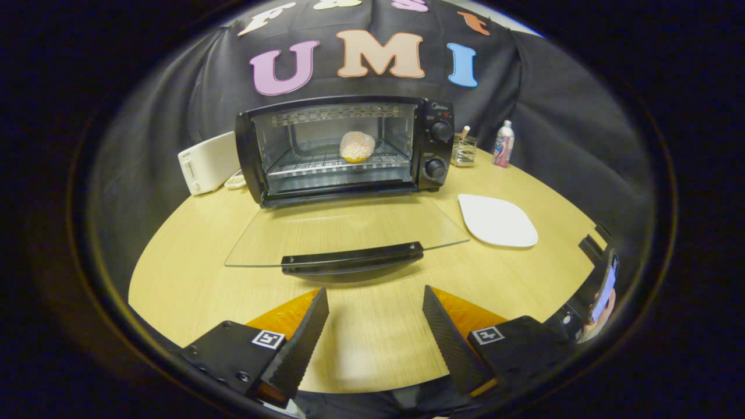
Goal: Open the toaster oven, put the food inside, and close the toaster oven door.
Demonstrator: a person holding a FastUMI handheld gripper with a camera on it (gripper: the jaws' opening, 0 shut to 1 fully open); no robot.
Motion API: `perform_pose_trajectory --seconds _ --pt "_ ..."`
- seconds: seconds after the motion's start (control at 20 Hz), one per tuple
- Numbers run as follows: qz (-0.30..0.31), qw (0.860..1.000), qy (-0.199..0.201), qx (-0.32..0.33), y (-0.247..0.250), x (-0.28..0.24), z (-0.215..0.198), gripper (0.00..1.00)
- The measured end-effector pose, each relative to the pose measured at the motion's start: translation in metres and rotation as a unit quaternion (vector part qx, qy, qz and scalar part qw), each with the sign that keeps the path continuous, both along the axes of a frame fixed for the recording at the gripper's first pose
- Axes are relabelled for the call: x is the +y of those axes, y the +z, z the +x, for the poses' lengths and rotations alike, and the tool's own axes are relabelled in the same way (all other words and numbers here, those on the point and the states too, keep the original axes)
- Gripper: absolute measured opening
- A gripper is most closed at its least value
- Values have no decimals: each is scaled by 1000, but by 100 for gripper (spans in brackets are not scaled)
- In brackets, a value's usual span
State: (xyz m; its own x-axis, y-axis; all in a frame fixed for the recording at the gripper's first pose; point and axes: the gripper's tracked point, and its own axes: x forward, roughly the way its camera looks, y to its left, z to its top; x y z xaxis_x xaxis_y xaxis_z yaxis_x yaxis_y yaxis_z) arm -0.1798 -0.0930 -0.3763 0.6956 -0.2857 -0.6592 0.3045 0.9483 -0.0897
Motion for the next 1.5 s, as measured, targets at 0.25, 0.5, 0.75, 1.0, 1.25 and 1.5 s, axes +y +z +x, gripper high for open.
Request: perform_pose_trajectory --seconds 0.25,0.5,0.75,1.0,1.25,1.5 --pt "10 1000 25 3 -17 10 18 100" --pt "3 999 39 6 -17 13 26 99" --pt "-2 999 38 10 -5 10 29 100" --pt "-8 998 39 -48 30 14 49 100" --pt "-24 995 63 -73 47 23 82 100" --pt "-33 991 68 -107 77 22 121 100"
